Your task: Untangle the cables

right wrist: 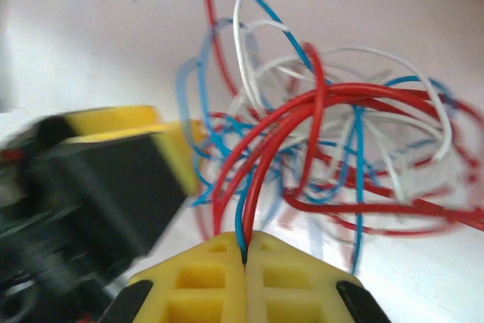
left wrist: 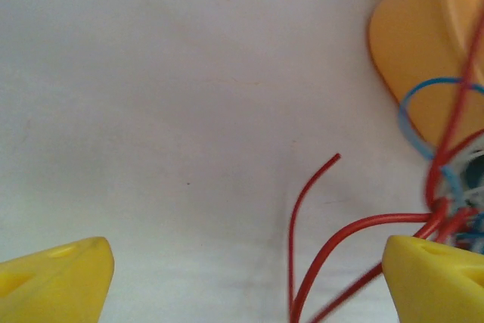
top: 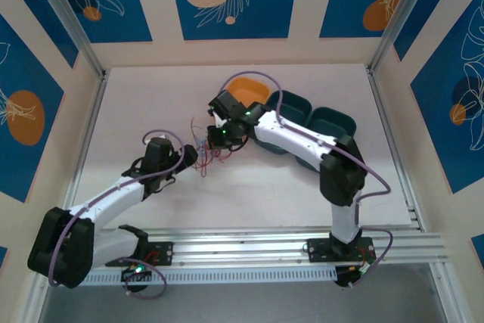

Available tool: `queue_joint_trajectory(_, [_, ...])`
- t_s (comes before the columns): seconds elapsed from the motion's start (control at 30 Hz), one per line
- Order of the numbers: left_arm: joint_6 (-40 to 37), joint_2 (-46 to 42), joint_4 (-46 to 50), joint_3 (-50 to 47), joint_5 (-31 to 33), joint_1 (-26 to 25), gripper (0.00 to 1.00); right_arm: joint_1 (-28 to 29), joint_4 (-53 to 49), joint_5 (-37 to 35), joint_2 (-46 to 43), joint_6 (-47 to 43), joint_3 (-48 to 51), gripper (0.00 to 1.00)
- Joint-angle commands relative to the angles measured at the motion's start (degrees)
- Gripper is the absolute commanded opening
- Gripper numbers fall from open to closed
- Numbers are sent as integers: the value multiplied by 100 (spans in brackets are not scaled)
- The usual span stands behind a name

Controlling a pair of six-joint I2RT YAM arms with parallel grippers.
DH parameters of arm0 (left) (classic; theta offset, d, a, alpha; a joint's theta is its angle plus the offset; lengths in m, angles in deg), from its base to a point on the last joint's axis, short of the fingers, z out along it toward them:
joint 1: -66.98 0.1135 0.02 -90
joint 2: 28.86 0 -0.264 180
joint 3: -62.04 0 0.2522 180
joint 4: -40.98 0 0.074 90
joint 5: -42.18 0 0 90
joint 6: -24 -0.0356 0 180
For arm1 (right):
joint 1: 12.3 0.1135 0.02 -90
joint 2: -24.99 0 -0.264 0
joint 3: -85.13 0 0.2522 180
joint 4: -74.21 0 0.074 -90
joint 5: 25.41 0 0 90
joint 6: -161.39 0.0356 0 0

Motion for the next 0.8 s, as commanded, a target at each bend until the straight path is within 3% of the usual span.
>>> queue_joint_trajectory(0.0, [-342, -193, -151, 277, -600, 115, 89, -114, 436, 642, -310, -72, 176, 0])
queue_joint_trajectory(0.23, [-30, -127, -651, 254, -1005, 179, 75, -330, 591, 1309, -252, 287, 443, 0])
queue_joint_trajectory(0.37, [154, -180, -669, 208, -895, 204, 65, -292, 590, 1570, -140, 400, 563, 0])
queue_joint_trajectory(0.43, [218, -275, -471, 210, -725, 212, 65, -238, 512, 1600, -97, 391, 578, 0])
queue_joint_trajectory(0.53, [264, -400, 166, 342, -331, 223, 75, -183, 251, 1412, 10, 367, 578, 0])
queue_joint_trajectory(0.77, [157, -461, 745, 515, -137, 227, 79, -149, -447, 561, 250, 278, 422, 12])
